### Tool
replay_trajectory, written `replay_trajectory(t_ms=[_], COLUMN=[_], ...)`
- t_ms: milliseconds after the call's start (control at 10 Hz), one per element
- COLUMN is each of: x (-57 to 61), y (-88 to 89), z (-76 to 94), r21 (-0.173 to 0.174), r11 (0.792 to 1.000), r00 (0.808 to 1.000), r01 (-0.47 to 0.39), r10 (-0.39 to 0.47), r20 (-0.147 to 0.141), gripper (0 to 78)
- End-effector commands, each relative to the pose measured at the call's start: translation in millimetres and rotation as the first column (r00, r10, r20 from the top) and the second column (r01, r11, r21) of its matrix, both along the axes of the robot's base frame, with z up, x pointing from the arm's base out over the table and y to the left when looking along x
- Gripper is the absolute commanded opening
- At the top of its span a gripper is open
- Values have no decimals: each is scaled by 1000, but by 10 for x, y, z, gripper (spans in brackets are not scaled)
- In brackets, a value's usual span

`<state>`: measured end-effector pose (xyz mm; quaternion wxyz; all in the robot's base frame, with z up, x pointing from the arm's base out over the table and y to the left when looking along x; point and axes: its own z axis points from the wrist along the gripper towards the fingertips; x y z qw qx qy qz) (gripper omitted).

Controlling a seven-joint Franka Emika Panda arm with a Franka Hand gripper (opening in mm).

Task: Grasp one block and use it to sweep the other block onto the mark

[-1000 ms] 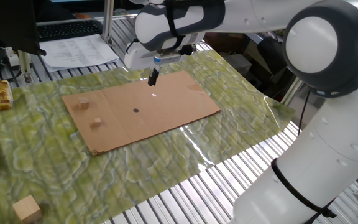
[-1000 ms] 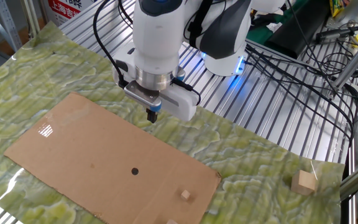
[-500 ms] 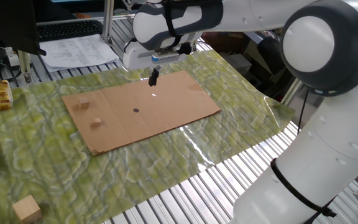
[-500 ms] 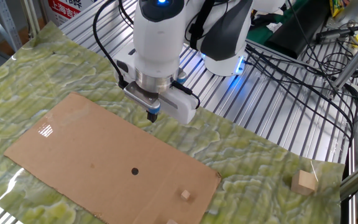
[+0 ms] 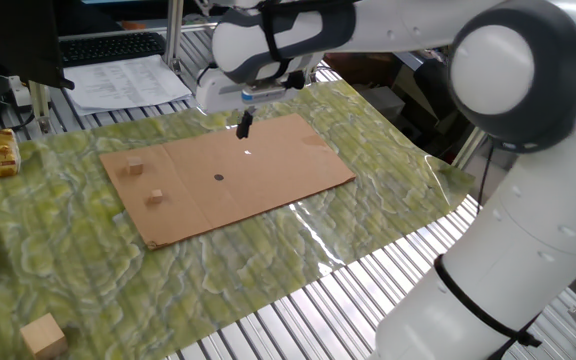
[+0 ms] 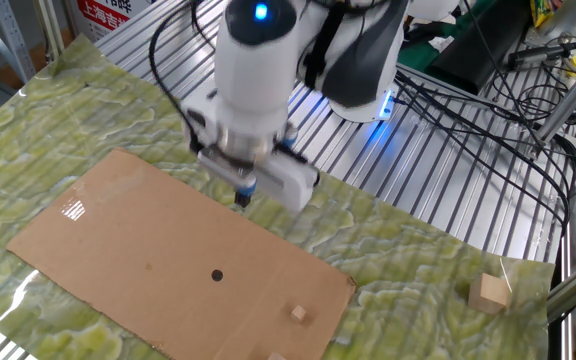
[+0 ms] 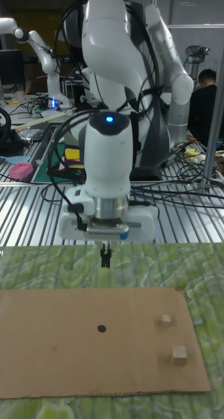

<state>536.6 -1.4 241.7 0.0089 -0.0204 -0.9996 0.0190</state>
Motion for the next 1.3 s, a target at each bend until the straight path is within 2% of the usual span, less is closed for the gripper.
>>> replay_trajectory(t_ms=[100,300,600,700,800,900,1000,1100,1200,1300], x=[604,718,722,722,722,722,722,722,722,722], y=[142,172,176,176,176,176,176,176,176,176], z=[-385,-406,-429,-429,-429,-429,-429,-429,-429,-429], r21=[19,20,22,-2,-11,22,0,1,14,24], r11=[999,999,999,999,999,999,1000,1000,999,999], r00=[998,999,999,999,999,1000,999,999,999,999], r01=[-44,-46,-40,-39,-36,-24,-30,-28,-31,-34], r10=[43,46,40,39,36,24,30,28,31,34], r20=[35,22,29,13,0,-4,-20,-33,-31,-3], gripper=[0,0,0,0,0,0,0,0,0,0])
